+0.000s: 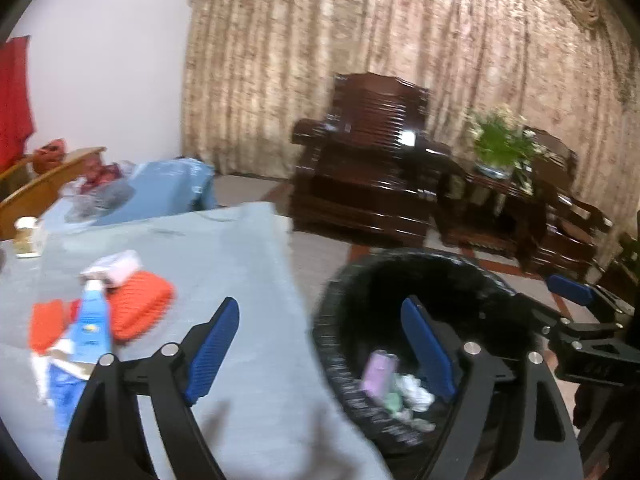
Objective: Collect trash
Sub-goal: 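Move both tools back over the table toward the remaining items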
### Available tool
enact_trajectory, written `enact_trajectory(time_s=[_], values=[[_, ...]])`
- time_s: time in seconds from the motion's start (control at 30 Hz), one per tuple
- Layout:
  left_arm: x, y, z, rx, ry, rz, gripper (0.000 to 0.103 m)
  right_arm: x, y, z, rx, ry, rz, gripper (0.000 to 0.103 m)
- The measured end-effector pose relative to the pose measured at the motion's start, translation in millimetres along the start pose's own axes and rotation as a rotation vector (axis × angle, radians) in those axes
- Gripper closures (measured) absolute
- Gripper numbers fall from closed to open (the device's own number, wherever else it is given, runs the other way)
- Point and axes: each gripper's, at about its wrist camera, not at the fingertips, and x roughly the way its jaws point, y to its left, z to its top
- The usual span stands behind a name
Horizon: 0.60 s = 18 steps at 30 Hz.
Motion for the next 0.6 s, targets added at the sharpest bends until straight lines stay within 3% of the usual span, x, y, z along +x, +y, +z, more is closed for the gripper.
enact_trajectory(time_s=[0.23,0.6], values=[[-33,64,-7,-0.046,-0.041,0.161,0.020,16,61,14,-0.068,0.002,0.100,0.005],[-69,140,-30,-0.093,-0.054,0.349,0.020,50,154,19,-0.162,0.024,0.225,0.005]])
